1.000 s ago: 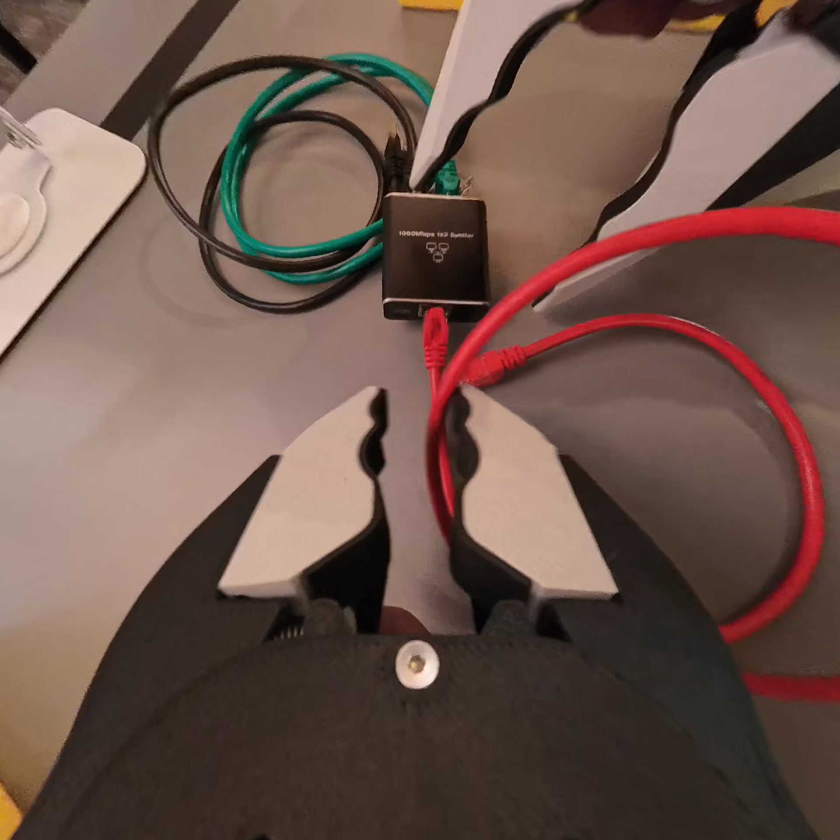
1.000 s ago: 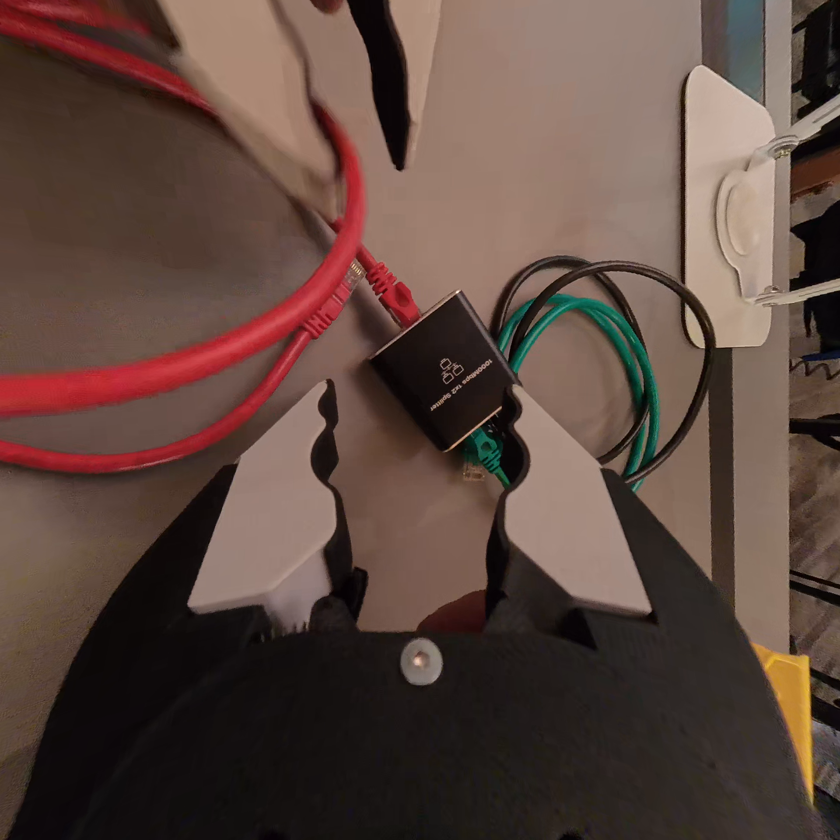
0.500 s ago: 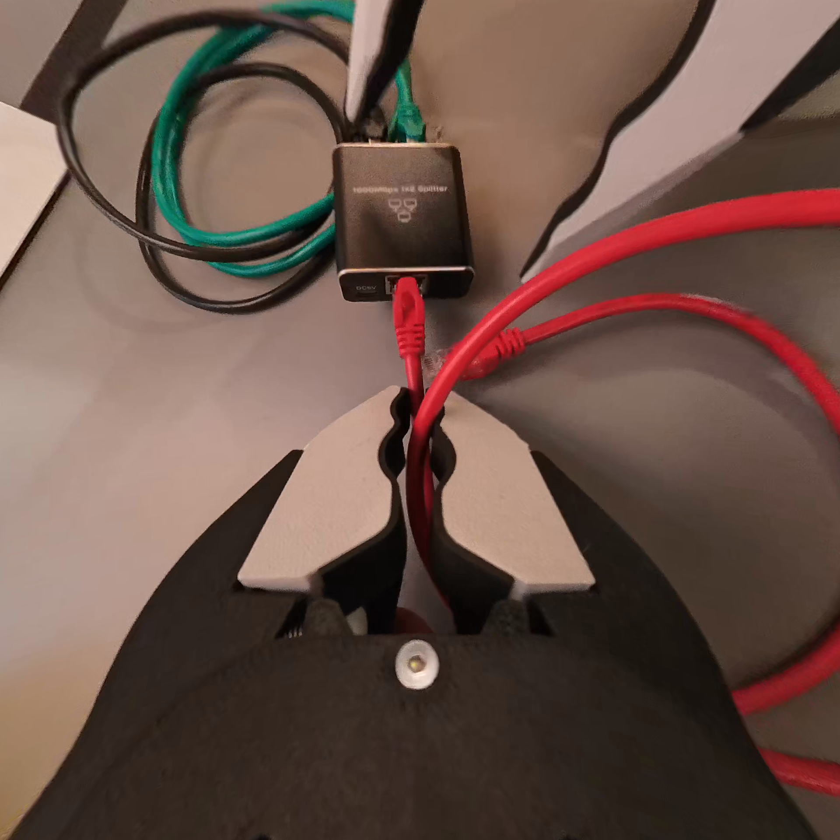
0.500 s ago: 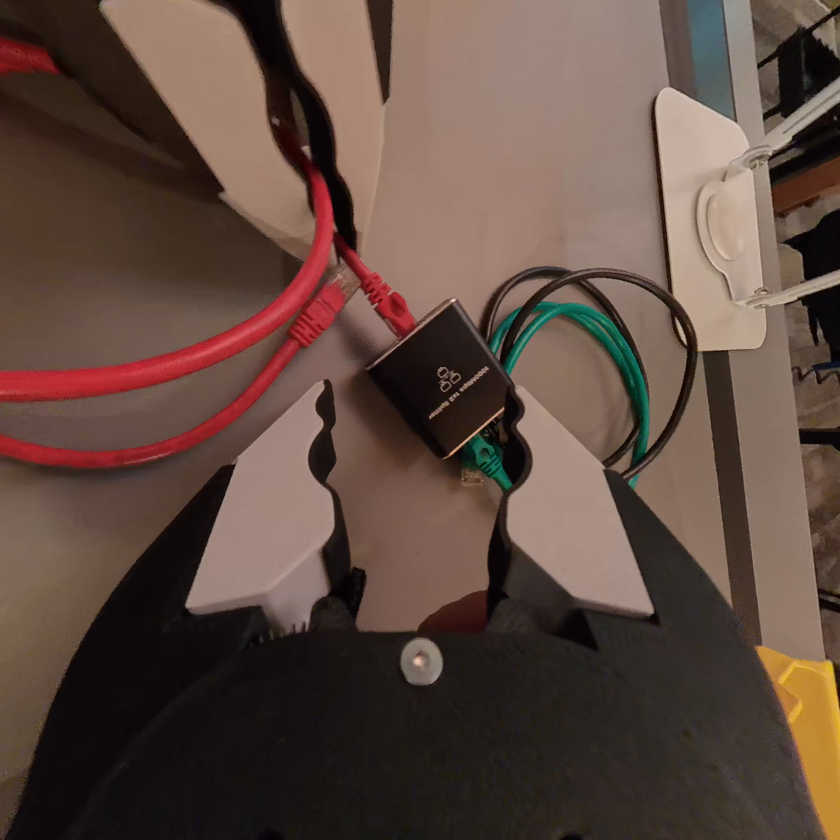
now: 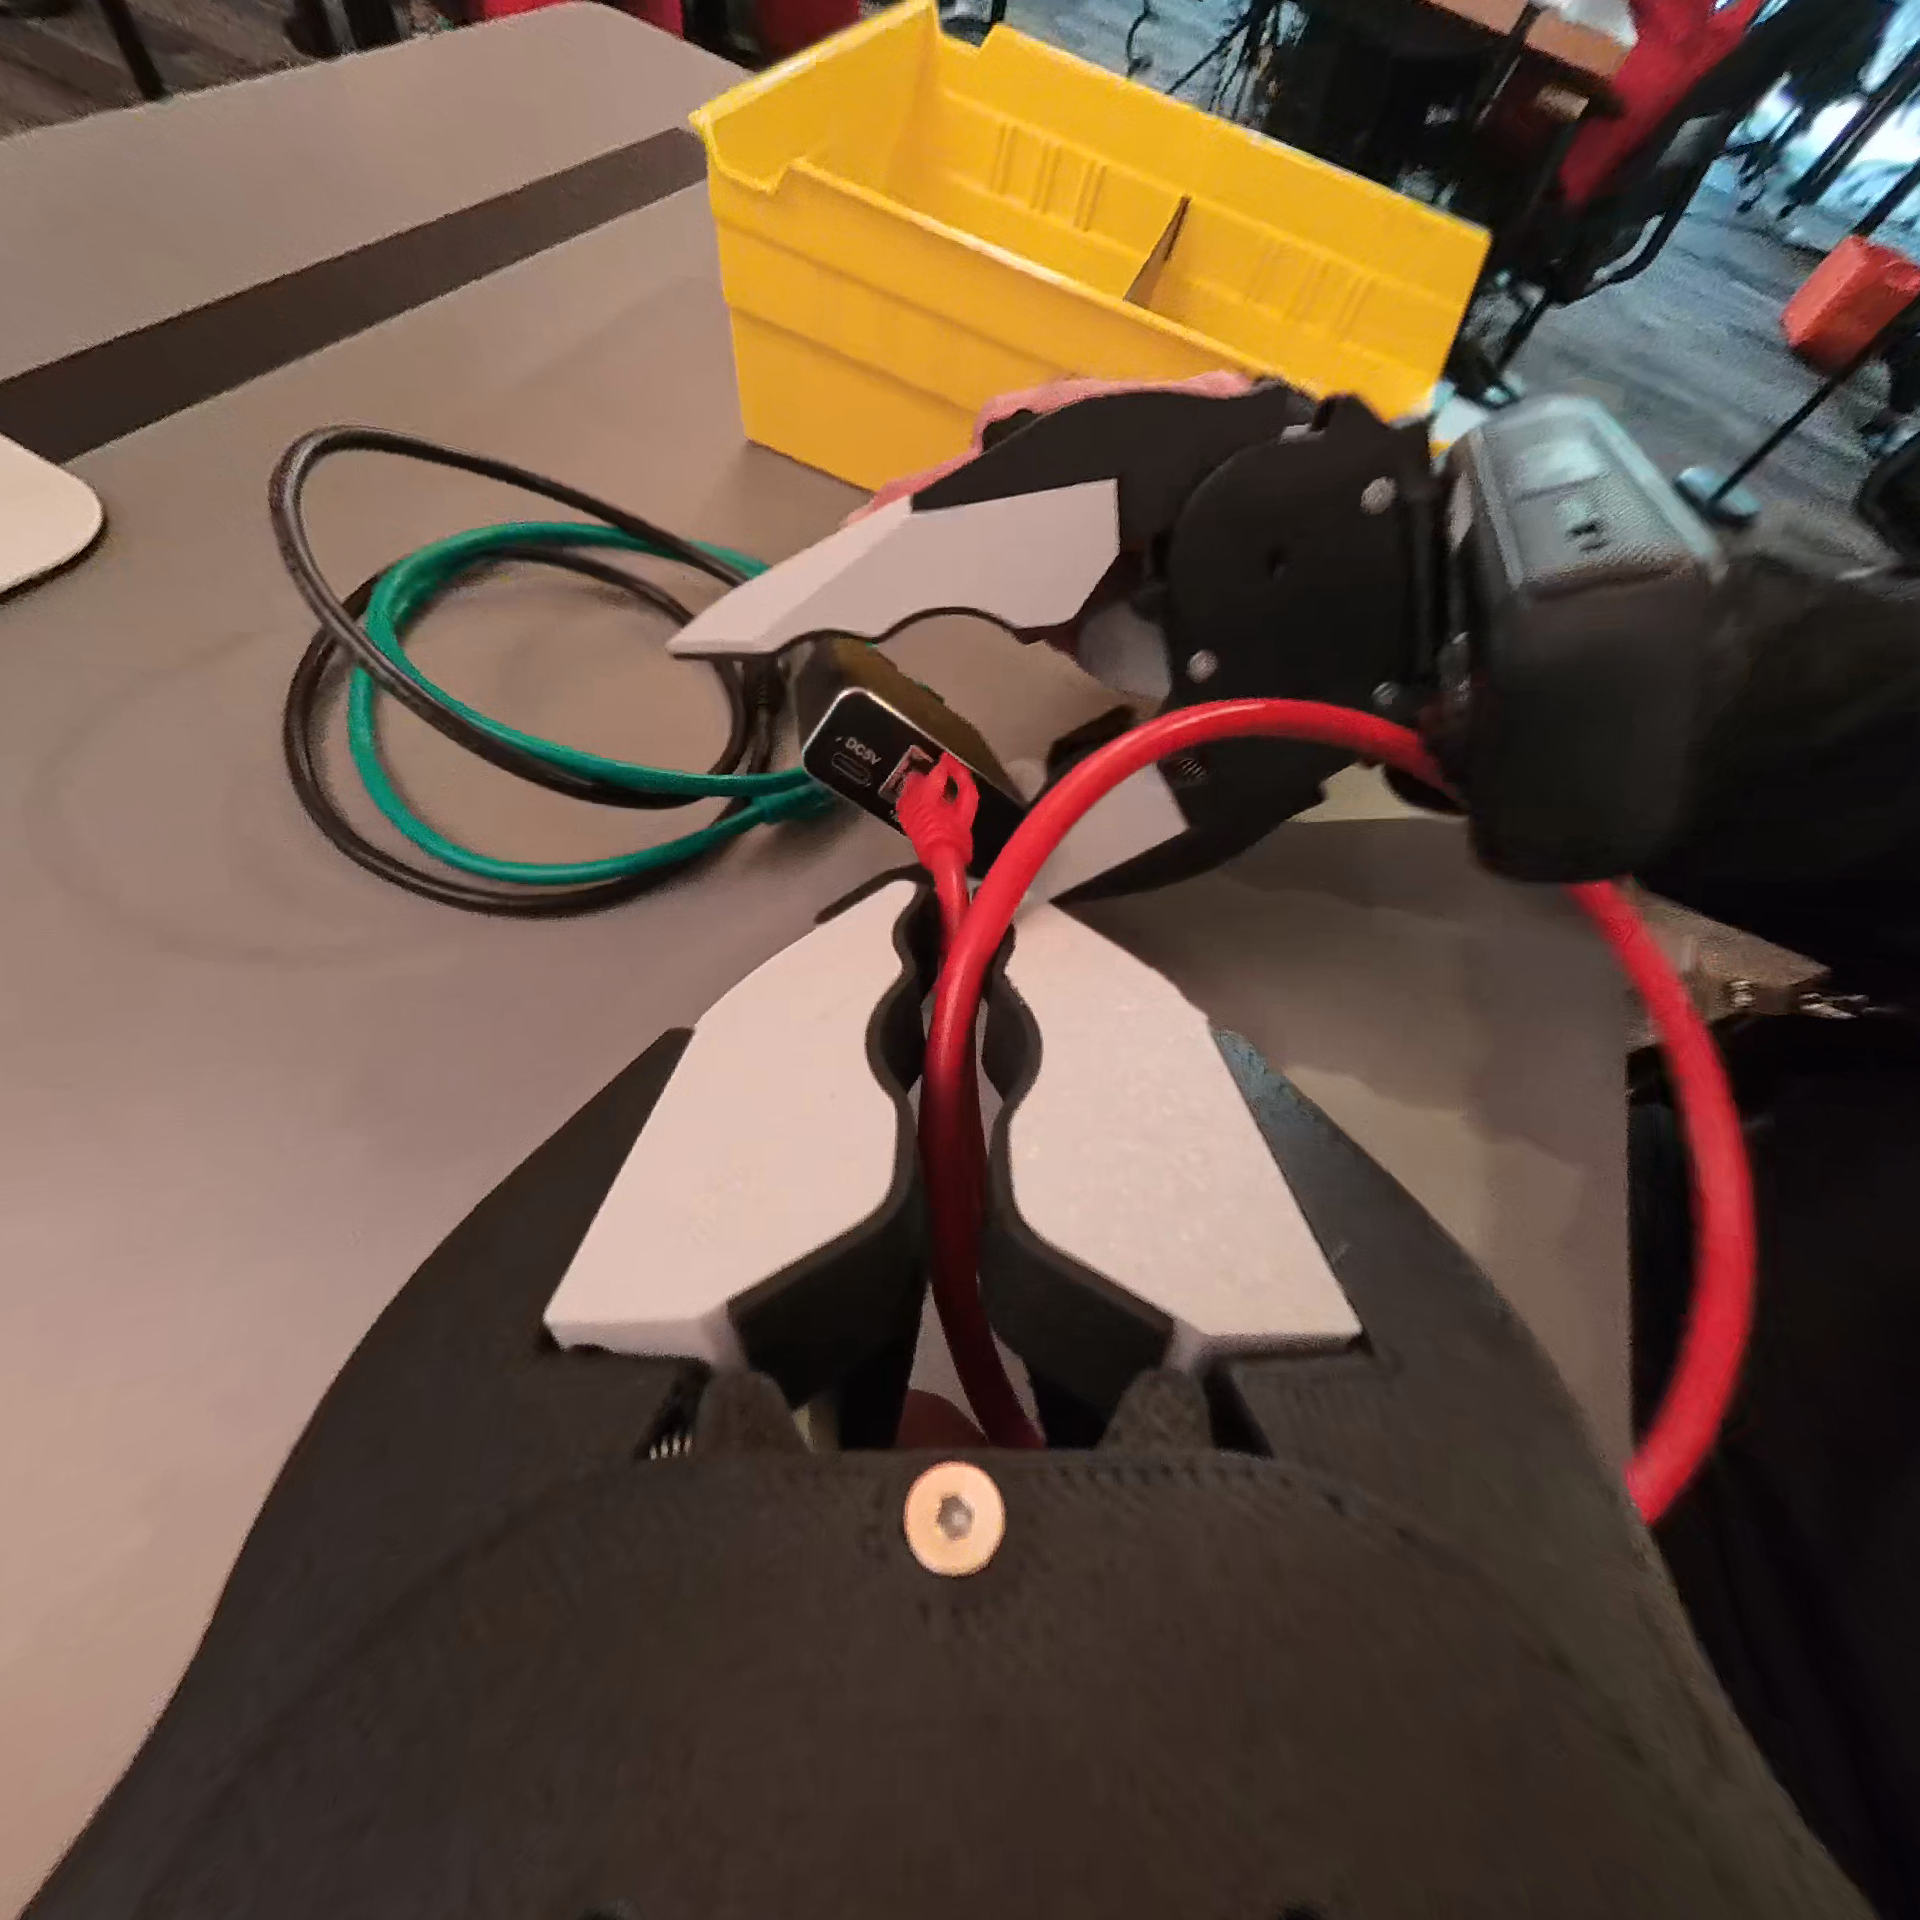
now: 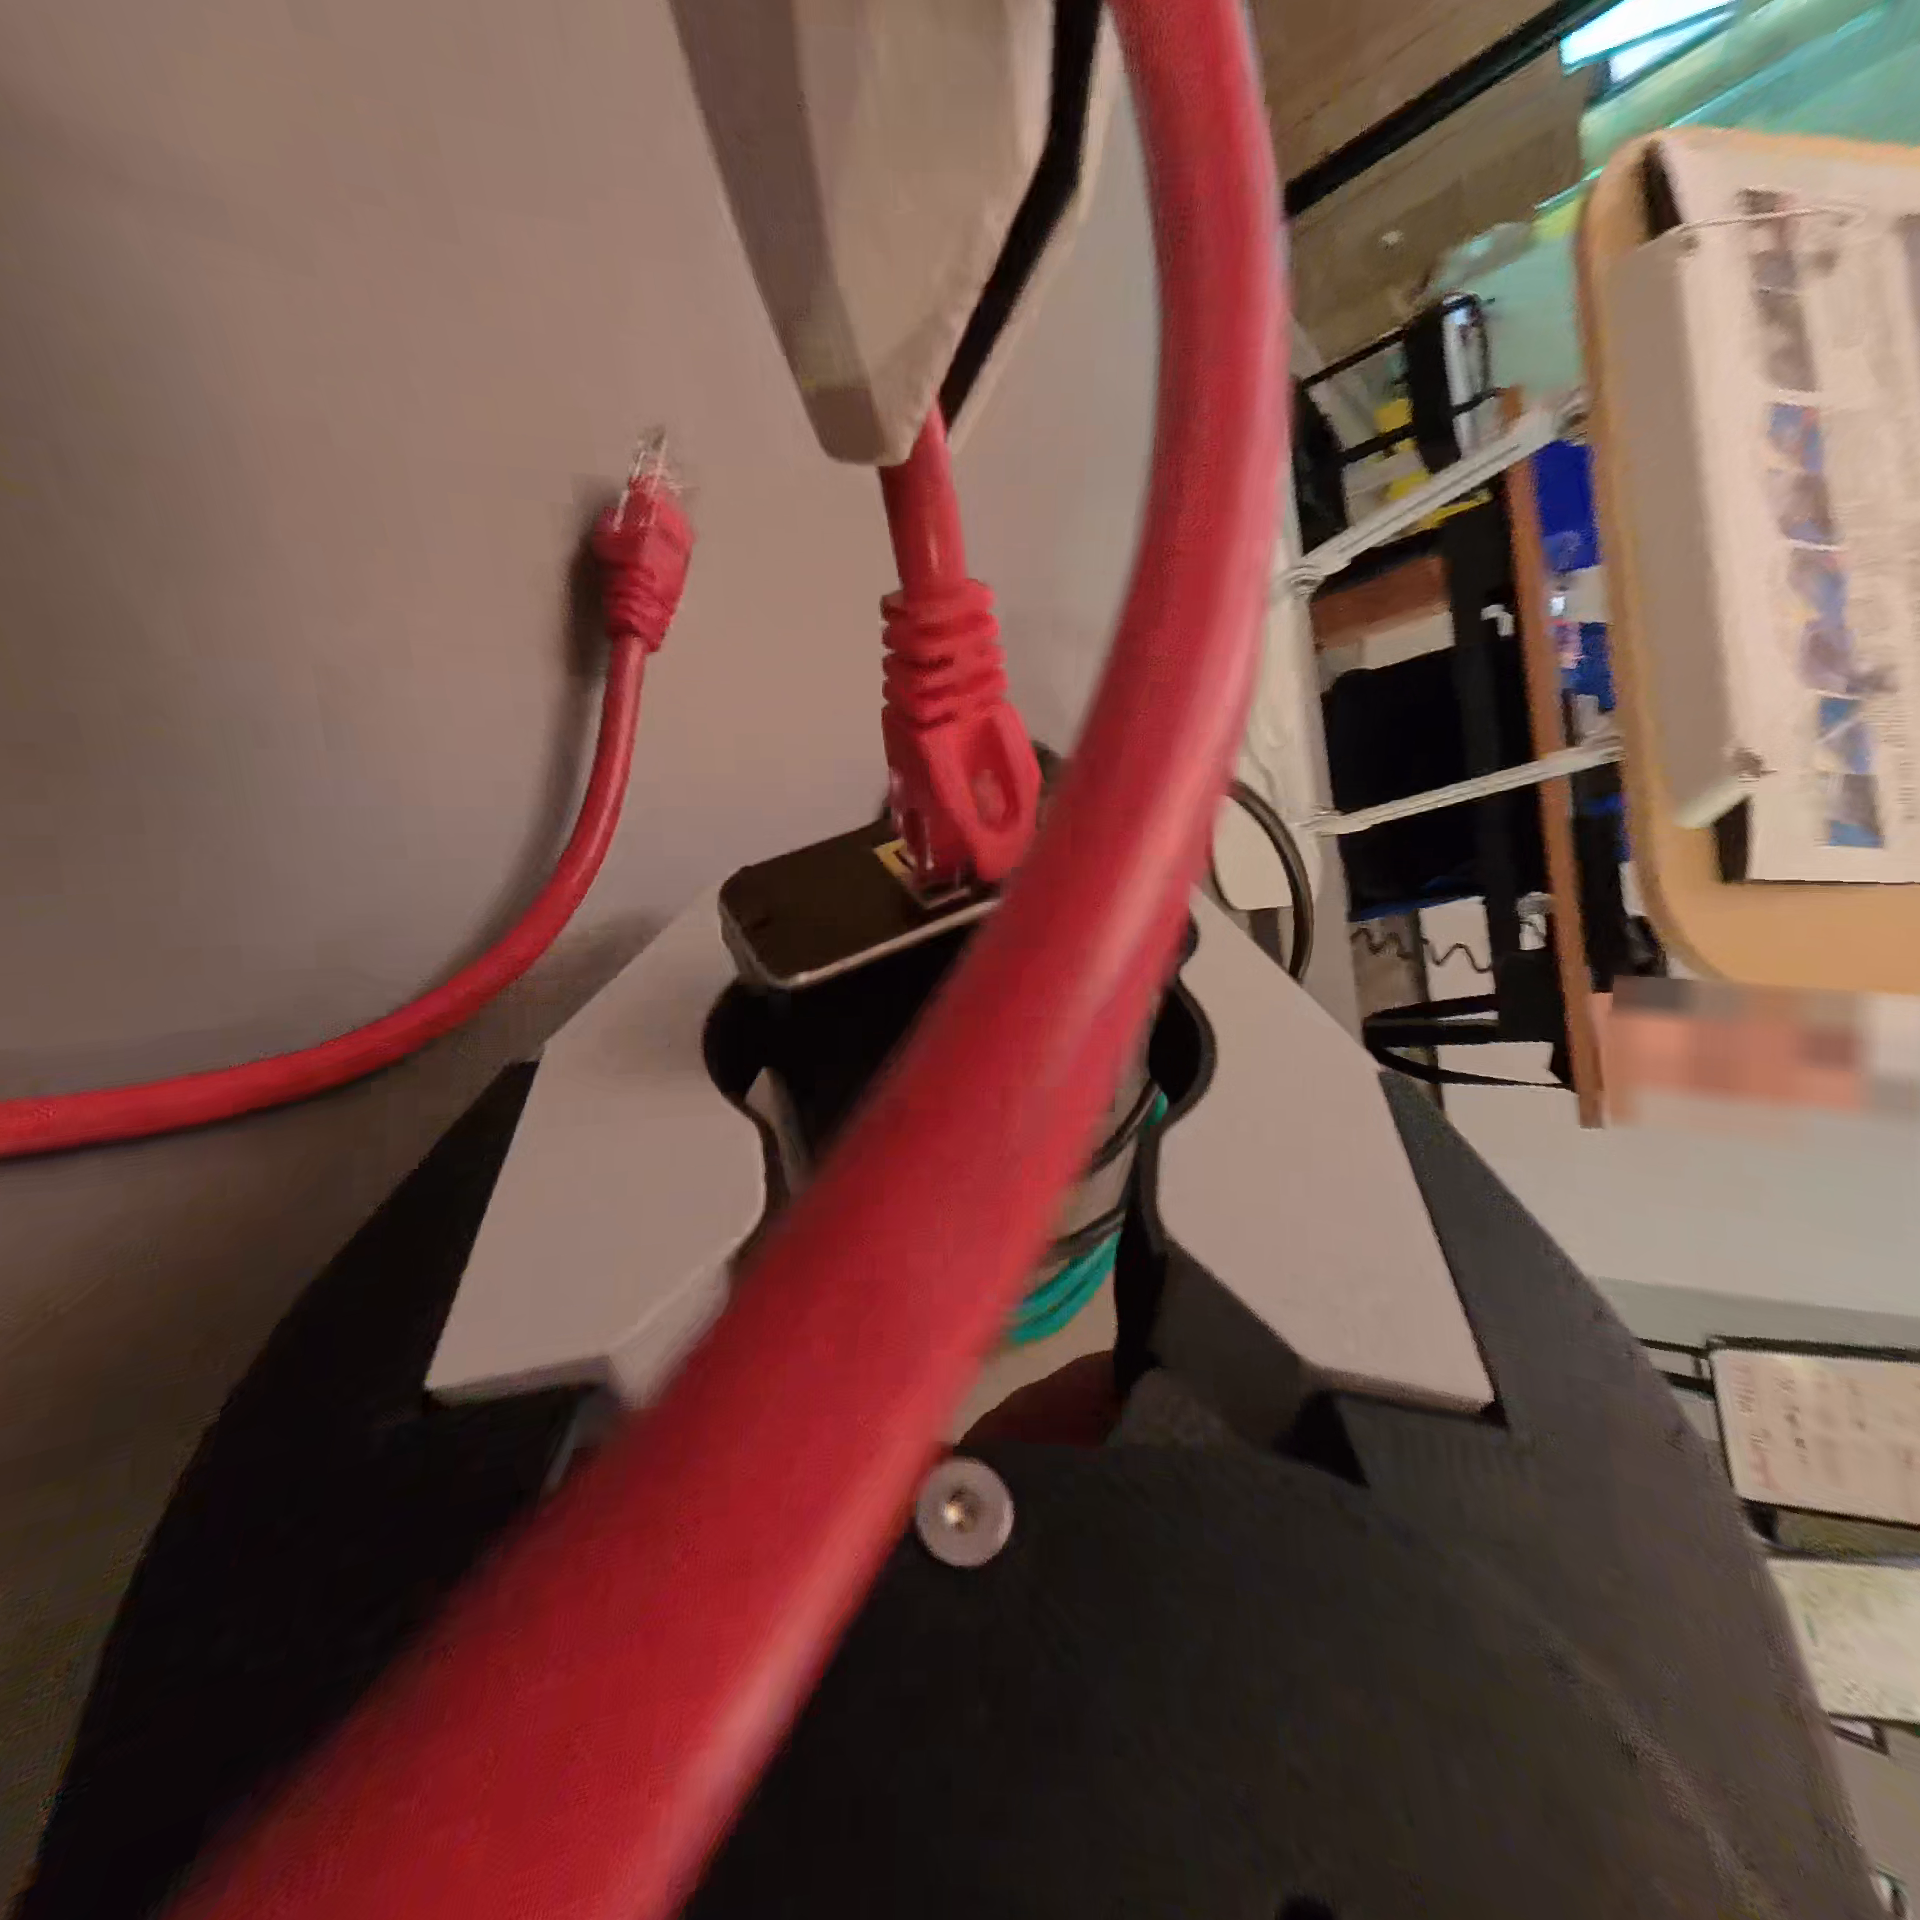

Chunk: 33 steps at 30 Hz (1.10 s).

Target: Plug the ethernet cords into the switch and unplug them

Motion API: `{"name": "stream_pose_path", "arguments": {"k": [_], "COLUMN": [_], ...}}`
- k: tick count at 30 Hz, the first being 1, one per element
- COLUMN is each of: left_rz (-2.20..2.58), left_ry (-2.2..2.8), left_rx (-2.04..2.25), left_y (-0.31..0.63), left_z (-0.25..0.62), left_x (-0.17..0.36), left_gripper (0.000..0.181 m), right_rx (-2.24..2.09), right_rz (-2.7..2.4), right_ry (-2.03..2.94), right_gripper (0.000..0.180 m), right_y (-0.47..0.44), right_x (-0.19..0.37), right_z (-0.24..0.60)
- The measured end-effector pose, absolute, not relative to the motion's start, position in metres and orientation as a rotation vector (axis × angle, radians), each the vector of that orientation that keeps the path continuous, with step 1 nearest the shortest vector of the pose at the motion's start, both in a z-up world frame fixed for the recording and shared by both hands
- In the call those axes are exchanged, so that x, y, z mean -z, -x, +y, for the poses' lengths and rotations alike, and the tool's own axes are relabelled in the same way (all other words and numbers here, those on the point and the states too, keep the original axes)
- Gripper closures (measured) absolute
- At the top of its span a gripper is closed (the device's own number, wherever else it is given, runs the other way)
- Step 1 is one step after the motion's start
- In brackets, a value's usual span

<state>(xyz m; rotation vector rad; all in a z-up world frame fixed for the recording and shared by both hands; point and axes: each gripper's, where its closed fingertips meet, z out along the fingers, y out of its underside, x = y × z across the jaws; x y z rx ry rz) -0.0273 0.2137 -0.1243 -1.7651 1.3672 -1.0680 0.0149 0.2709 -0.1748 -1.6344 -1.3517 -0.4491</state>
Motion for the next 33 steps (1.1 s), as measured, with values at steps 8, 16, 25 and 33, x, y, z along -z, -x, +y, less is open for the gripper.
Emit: {"name": "stream_pose_path", "arguments": {"k": [8, 16, 25, 33], "left_rz": [1.318, 1.293, 1.207, 1.019], "left_ry": [1.764, 1.831, 1.851, 1.595], "left_rx": [1.126, 1.088, 1.140, 1.128], "left_y": [0.038, 0.051, 0.057, 0.088], "left_z": [0.218, 0.231, 0.244, 0.268], "left_x": [0.107, 0.124, 0.125, 0.035], "left_gripper": [0.171, 0.171, 0.160, 0.153], "right_rx": [0.469, 0.379, 0.439, 0.370], "right_rz": [-1.239, -1.329, -1.275, -1.151], "right_ry": [1.547, 1.657, 1.574, 1.617], "right_gripper": [0.120, 0.120, 0.155, 0.155], "right_y": [-0.007, -0.007, -0.008, -0.016], "right_x": [0.149, 0.170, 0.148, 0.124], "right_z": [0.279, 0.267, 0.271, 0.273]}}
